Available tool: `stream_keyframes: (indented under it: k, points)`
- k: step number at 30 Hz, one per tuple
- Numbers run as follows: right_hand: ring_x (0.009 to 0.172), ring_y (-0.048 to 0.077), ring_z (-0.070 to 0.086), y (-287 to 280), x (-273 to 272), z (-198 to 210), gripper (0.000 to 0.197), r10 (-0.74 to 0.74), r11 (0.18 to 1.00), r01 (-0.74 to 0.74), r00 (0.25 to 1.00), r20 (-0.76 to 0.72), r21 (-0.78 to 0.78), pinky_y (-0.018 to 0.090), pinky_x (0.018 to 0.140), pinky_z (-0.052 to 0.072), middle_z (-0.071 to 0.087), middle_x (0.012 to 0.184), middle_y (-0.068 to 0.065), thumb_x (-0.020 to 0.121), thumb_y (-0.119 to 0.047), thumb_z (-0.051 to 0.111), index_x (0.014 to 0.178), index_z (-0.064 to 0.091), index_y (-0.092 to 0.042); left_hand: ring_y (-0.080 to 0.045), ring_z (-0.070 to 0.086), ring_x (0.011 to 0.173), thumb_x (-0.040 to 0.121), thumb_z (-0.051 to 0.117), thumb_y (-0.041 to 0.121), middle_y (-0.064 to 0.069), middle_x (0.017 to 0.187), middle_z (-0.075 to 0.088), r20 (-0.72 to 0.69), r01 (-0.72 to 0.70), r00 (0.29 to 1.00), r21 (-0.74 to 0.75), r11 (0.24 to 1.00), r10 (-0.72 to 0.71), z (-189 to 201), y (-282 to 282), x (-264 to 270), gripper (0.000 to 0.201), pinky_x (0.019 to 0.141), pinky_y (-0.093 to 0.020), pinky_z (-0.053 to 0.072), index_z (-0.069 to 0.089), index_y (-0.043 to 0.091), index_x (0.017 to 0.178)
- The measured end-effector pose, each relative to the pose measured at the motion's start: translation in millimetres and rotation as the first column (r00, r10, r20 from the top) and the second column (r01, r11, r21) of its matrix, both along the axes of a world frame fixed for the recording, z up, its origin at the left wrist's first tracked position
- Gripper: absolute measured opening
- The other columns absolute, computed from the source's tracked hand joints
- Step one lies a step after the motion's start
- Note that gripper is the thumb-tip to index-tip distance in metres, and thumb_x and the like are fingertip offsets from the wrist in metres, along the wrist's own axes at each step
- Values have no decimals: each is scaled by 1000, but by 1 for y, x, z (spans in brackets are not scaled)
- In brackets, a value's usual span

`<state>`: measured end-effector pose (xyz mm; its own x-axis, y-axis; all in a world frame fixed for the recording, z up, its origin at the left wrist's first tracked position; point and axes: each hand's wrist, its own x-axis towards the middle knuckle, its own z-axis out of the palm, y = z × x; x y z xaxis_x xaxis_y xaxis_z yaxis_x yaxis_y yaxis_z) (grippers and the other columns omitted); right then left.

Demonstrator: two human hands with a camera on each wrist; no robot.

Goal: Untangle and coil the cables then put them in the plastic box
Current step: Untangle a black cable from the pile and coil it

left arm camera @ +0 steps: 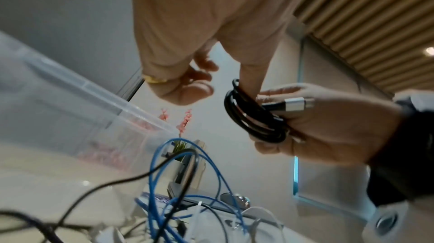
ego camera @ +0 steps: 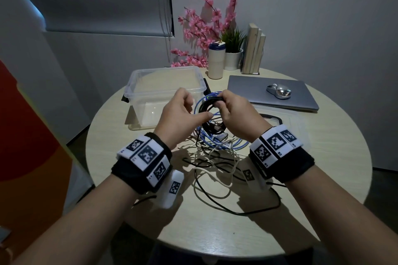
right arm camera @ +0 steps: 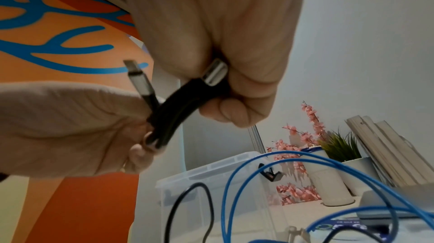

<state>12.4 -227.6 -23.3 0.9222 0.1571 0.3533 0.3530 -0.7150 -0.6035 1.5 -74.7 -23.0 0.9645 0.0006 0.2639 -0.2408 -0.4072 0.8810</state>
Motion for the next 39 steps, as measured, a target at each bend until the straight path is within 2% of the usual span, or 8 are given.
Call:
stream_keyframes:
  k: [4, 11, 16, 21, 24, 29, 35, 39]
  points:
    - [75, 17, 52, 4, 1, -3, 19, 1, 995, 7, 996, -84, 102, 25, 67, 35, 55, 74, -5, 98, -20, 45, 111, 58, -14, -2, 48, 58, 69, 79, 10, 13, 63, 51, 220, -24, 975, 210, 977, -24, -1, -1, 1, 26, 57, -17, 39, 59, 24, 60]
    - [60, 16, 58, 7, -2, 3, 13, 183, 907, -74, 956, -231, 415, 32, 67, 51, 51, 60, -3, 98, -9, 43, 103, 55, -6, -13, 58, 62, 74, 74, 16, 6, 64, 64, 251, -112, 967, 268, 957, 43, -5, -3, 5, 12, 62, -27, 49, 66, 23, 68]
    - [67, 22, 58, 6, -3, 2, 12, 224, 896, -108, 948, -228, 430, 46, 75, 50, 49, 60, 0, 98, -11, 45, 100, 56, -8, -13, 60, 63, 80, 67, 19, 4, 67, 65, 228, -105, 973, 300, 948, 36, -5, -1, 4, 8, 59, -26, 47, 66, 21, 72]
    - [65, 10, 52, 2, -3, 3, 13, 168, 950, -110, 969, -181, 292, 22, 59, 36, 51, 66, -10, 99, -18, 45, 105, 56, -15, -12, 60, 59, 91, 59, 15, -4, 68, 66, -26, 183, 983, 69, 981, -181, -2, 6, 5, 16, 59, -26, 46, 57, 15, 75]
    - [62, 6, 50, 1, -3, 4, 15, 176, 965, -130, 966, -191, 228, 20, 57, 34, 51, 68, -11, 99, -20, 46, 108, 57, -15, -5, 59, 63, 98, 47, 14, -2, 76, 63, -116, 266, 956, -42, 963, -269, 4, 8, 2, 20, 57, -20, 43, 51, 17, 78]
    - [56, 1, 52, 0, -8, 8, 17, 200, 960, -143, 952, -231, 242, 11, 48, 35, 57, 69, -7, 97, -19, 50, 108, 60, -12, -12, 58, 79, 100, 34, 12, -5, 89, 62, -185, 346, 915, -95, 933, -358, 11, 12, -2, 25, 52, -11, 39, 46, 18, 79]
    - [50, 7, 52, -5, -11, 14, 19, 229, 915, -127, 945, -235, 382, 14, 42, 34, 52, 63, 0, 96, -10, 50, 88, 63, -22, -24, 65, 76, 102, 26, 12, -13, 81, 65, -183, 341, 893, -324, 883, -412, 13, 22, -1, 26, 69, -28, 41, 39, 16, 80]
    - [56, 11, 52, -7, -12, 15, 24, 219, 884, -76, 940, -263, 462, 9, 39, 35, 48, 66, 4, 98, -8, 46, 86, 60, -22, -8, 63, 63, 99, 45, 17, -1, 70, 66, -99, 296, 949, -55, 954, -300, 12, 34, 5, 19, 53, -16, 42, 48, 18, 80]
